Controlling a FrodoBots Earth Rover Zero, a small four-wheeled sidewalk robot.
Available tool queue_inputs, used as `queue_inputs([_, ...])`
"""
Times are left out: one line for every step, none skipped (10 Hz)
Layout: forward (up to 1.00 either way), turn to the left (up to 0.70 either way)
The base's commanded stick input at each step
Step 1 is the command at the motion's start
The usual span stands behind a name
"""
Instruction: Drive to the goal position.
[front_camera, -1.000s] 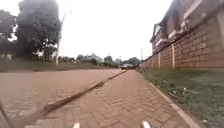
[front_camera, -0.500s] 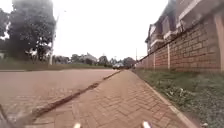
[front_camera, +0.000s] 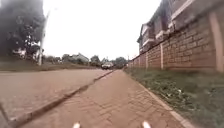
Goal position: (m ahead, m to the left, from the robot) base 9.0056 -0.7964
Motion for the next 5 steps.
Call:
queue_inputs([0.70,0.13])
queue_inputs([0.70,0.13])
queue_inputs([0.70,0.12])
queue_inputs([0.70,0.12])
queue_inputs([0.70,0.12])
